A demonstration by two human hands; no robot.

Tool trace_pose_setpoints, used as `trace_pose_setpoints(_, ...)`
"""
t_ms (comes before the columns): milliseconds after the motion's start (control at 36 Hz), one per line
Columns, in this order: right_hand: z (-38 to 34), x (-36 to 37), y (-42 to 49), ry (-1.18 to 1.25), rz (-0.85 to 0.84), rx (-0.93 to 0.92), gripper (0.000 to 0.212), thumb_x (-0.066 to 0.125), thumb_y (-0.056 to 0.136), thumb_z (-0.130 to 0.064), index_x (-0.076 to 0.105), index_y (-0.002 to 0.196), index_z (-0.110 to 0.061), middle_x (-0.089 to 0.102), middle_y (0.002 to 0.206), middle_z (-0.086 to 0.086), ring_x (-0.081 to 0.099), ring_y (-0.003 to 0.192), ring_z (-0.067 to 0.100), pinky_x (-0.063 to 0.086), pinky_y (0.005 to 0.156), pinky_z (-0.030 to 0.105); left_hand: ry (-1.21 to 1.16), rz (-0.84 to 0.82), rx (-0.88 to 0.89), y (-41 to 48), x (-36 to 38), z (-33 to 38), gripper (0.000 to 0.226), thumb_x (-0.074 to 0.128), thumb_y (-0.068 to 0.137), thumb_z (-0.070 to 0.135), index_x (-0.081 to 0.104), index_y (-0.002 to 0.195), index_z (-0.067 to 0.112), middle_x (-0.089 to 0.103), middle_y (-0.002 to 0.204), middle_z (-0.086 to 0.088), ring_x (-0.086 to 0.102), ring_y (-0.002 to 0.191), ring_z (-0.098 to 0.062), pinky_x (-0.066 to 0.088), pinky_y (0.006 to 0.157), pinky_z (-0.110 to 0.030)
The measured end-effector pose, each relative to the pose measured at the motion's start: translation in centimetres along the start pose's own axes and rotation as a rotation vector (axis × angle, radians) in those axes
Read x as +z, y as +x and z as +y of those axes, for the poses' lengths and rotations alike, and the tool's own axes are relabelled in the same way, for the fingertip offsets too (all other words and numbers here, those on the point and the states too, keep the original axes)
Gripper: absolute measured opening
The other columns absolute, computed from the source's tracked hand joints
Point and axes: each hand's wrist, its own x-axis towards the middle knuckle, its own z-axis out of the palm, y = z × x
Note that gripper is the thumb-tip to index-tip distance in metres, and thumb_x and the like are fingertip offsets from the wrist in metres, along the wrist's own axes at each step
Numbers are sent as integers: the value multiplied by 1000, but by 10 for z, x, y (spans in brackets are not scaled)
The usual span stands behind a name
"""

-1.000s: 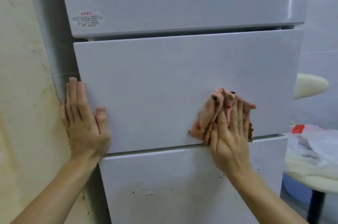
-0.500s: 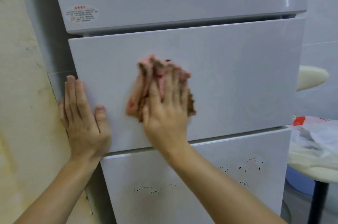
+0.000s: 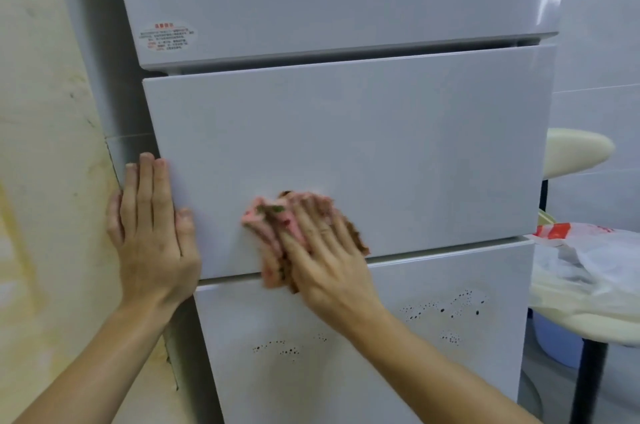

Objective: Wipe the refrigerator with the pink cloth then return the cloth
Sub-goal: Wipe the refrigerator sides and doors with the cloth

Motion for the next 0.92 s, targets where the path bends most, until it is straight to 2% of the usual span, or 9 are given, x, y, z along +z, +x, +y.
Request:
trace_pose_setpoints(56, 28, -12, -15, -23, 26, 116, 66, 42, 99, -12, 30, 163, -11, 28, 169, 19, 16, 161, 35, 9, 132, 52, 4, -14, -10, -4, 0, -1, 65, 30, 105, 24, 14, 167, 11, 10, 175, -4, 4, 162, -18, -1, 131, -41)
trace_pose_setpoints(111, 56, -28, -29, -72, 46, 234, 69, 39, 103, -17, 14, 167, -14, 21, 171, 20, 11, 162, 33, 5, 132, 51, 15, -31, -18, -7, 1, -5, 65, 28, 106, 26, 12, 168, 14, 8, 176, -3, 3, 163, -19, 1, 131, -46)
trace_pose_setpoints(167, 82, -43, -36, -106, 52, 328, 71, 37, 104, -21, 6, 168, -15, 14, 173, 20, 6, 163, 31, 1, 132, 50, 26, -47, -27, -10, 2, -8, 66, 27, 106, 29, 8, 168, 18, 6, 176, -1, 3, 163, -21, 2, 130, -52)
trace_pose_setpoints(278, 101, -55, -13, -75, 109, 457, 68, 32, 105, -24, 9, 167, -10, 5, 174, 21, -3, 163, 30, -6, 131, 49, 41, -42, -22, -11, 2, -16, 64, 27, 107, 37, 7, 168, 28, 5, 176, -1, 3, 163, -24, -6, 128, -53)
trace_pose_setpoints(417, 59, -32, 29, 26, 248, 623, 68, 39, 105, -20, 11, 167, -8, 2, 172, 28, -3, 160, 43, -8, 130, 56, 98, -41, -63, -14, -5, -43, 63, 26, 107, 37, 9, 168, 30, 4, 176, -1, 0, 162, -28, -5, 126, -61)
trace_pose_setpoints(528, 6, -8, 49, 58, 237, 573, 70, 43, 103, -26, 16, 167, -14, 5, 170, 32, 0, 159, 48, -5, 129, 59, 99, -73, -60, -24, -9, -63, 65, 29, 106, 32, 10, 168, 24, 0, 176, -5, -5, 162, -25, -2, 127, -62)
trace_pose_setpoints(611, -36, 12, 55, 67, 202, 453, 64, 45, 104, -29, 30, 164, -12, 14, 168, 35, 10, 158, 51, 1, 129, 62, 75, -72, -38, -28, -6, -67, 66, 32, 106, 25, 8, 168, 17, 0, 175, -11, -6, 162, -27, -2, 127, -63)
trace_pose_setpoints(778, -81, 39, 50, 61, 175, 373, 59, 51, 109, -45, 43, 159, -15, 26, 165, 32, 22, 156, 48, 10, 130, 60, 54, 39, -32, -30, 9, -68, 66, 40, 105, 16, 14, 163, -3, 12, 171, -27, 8, 159, -44, -1, 125, -66)
trace_pose_setpoints(917, -96, 51, 22, 80, 173, 262, 52, 57, 109, -36, 50, 155, -12, 37, 163, 25, 32, 155, 40, 15, 131, 53, 50, 131, 9, -31, 16, -70, 62, 38, 103, 13, 24, 157, -12, 23, 164, -35, 19, 154, -52, 3, 124, -64)
